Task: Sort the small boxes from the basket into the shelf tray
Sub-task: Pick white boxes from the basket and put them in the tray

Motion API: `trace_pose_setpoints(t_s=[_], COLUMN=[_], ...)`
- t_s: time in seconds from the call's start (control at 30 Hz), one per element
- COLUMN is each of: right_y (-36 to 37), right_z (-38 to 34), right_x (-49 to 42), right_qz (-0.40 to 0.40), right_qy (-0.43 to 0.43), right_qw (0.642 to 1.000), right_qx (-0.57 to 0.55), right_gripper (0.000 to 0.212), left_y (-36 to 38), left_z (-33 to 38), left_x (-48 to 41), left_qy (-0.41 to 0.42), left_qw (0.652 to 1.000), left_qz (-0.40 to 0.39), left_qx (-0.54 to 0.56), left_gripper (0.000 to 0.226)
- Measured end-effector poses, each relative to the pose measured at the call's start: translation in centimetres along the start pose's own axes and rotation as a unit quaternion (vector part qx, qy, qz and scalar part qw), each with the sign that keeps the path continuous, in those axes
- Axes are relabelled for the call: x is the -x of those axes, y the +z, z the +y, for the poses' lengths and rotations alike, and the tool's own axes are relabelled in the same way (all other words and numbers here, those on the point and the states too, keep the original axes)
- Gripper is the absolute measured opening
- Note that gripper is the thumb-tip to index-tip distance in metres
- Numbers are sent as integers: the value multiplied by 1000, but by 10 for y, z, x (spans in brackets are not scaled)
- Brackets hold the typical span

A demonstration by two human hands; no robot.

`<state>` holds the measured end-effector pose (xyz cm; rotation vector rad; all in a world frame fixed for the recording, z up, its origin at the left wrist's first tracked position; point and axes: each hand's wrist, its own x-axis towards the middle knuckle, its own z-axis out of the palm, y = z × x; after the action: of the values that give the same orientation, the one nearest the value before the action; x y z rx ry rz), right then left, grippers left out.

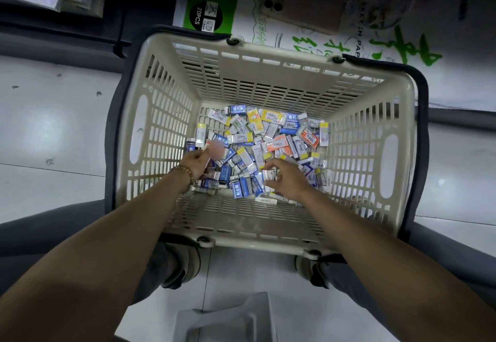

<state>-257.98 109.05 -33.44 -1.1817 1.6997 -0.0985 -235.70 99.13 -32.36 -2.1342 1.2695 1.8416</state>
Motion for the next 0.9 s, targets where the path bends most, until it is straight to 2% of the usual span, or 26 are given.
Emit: trace_pose_setpoints(t_s=[0.13,0.33,0.47,0.63,0.7,0.77,0.83,0.9], right_y=[-1,1,1,-4,-14,-32,-55,-81], right_z=[-1,1,-2,-9,-17,-31,-54,-84], right_x=[-5,-3,-3,-5,-3,2,10,22], right_qz=[-18,-9,-17,-24,-27,3,45,83], right_qy=[-18,-21,-6,40,50,51,51,36], right_qw=[1000,1000,1000,998,996,984,951,896], right_qx=[3,2,4,-32,-76,-169,-303,-435], right_gripper=[36,16,24,22,19,16,14,11], left_y=[1,3,4,8,9,11,15,18], left_z=[1,2,0,2,9,24,48,75], left_x=[2,0,0,3,8,16,28,48], left_qy=[12,15,13,13,13,10,-3,-15], left_qw=[1000,1000,1000,997,995,988,965,930], left_qz=[7,1,-3,-24,-30,-32,-37,-54], left_qx=[-6,-3,16,75,93,152,258,364], left_gripper=[43,38,39,37,31,24,20,26])
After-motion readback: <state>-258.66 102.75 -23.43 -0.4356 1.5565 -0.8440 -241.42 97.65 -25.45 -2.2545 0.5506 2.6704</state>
